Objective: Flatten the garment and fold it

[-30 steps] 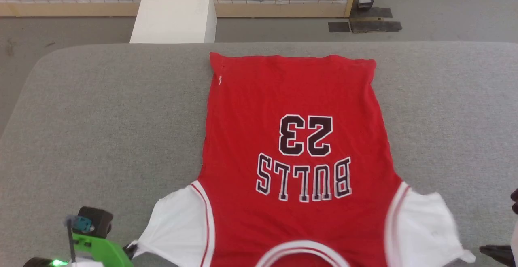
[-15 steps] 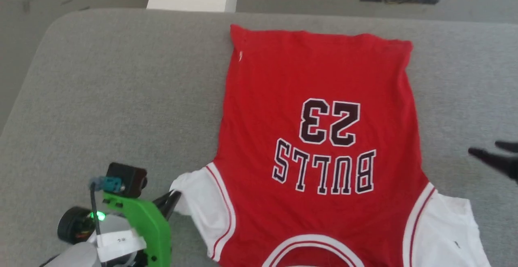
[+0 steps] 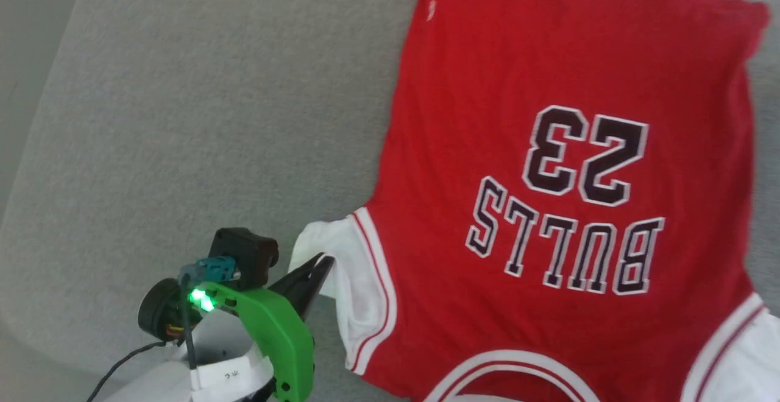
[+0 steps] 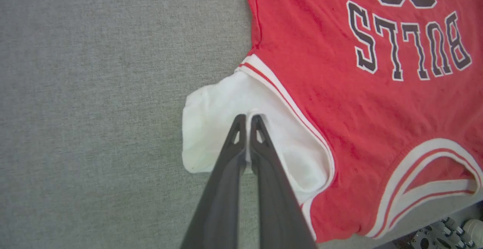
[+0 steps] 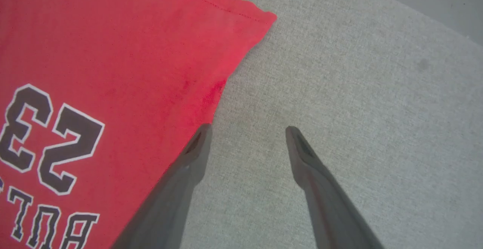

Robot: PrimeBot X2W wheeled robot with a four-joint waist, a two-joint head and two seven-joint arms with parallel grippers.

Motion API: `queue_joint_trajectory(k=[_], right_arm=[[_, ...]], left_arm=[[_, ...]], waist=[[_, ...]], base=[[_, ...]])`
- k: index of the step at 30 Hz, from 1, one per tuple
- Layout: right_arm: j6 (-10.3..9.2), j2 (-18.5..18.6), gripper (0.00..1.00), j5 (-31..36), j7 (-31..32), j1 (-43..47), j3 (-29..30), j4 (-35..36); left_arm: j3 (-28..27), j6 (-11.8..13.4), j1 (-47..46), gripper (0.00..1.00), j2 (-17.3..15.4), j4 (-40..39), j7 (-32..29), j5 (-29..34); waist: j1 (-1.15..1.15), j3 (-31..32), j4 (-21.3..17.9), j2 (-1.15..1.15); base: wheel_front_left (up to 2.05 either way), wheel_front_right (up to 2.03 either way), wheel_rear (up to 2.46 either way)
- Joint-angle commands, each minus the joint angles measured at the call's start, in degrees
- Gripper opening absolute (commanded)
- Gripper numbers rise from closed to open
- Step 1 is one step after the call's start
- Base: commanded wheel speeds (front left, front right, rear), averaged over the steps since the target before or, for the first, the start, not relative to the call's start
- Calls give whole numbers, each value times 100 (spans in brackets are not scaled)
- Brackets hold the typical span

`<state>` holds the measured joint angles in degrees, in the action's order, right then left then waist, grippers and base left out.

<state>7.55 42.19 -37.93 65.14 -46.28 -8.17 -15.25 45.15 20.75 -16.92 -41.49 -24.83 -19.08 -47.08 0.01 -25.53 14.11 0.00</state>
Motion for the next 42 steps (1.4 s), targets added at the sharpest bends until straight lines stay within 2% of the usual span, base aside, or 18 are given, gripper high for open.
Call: queue_joint_trajectory(k=[1,8,12,19,20,21,30,35,42], right_arm=[[-6,-49,100,144,84,-208,28,-117],[-6,-103,100,703,345,-946,159,-665],[-6,84,100,944,479,-1058,-100,-717],[-6,368,100,937,762,-831,-422,-760],[-6,392,40,908,806,-778,-423,-769],[-6,410,0,893,833,-734,-418,-773],[-6,477,0,775,709,-370,-368,-763],[-6,427,0,640,563,80,-367,-918],[-6,398,0,240,310,988,-655,-763]], left_arm=[[1,33,-110,0,51,-5,41,123],[58,10,-232,0,239,-25,138,219],[76,16,-278,0,315,-50,171,251],[102,18,-293,0,401,-9,217,256],[104,17,-297,0,411,4,219,252],[105,16,-301,0,419,15,219,249],[94,24,-304,0,428,180,187,183],[73,64,-319,0,408,256,77,107],[71,152,-209,0,253,460,-88,26]], waist=[[-1,-631,650,0],[-1,-910,931,0],[-1,-1034,1027,0],[-1,-1136,1083,0],[-1,-1139,1083,0],[-1,-1136,1081,0],[-1,-819,887,0],[-1,-311,625,0],[-1,540,95,0]], base=[[0,0,0],[0,0,0],[0,0,0],[0,0,0],[0,0,0],[0,0,0],[0,0,0],[0,0,0],[0,0,0]])
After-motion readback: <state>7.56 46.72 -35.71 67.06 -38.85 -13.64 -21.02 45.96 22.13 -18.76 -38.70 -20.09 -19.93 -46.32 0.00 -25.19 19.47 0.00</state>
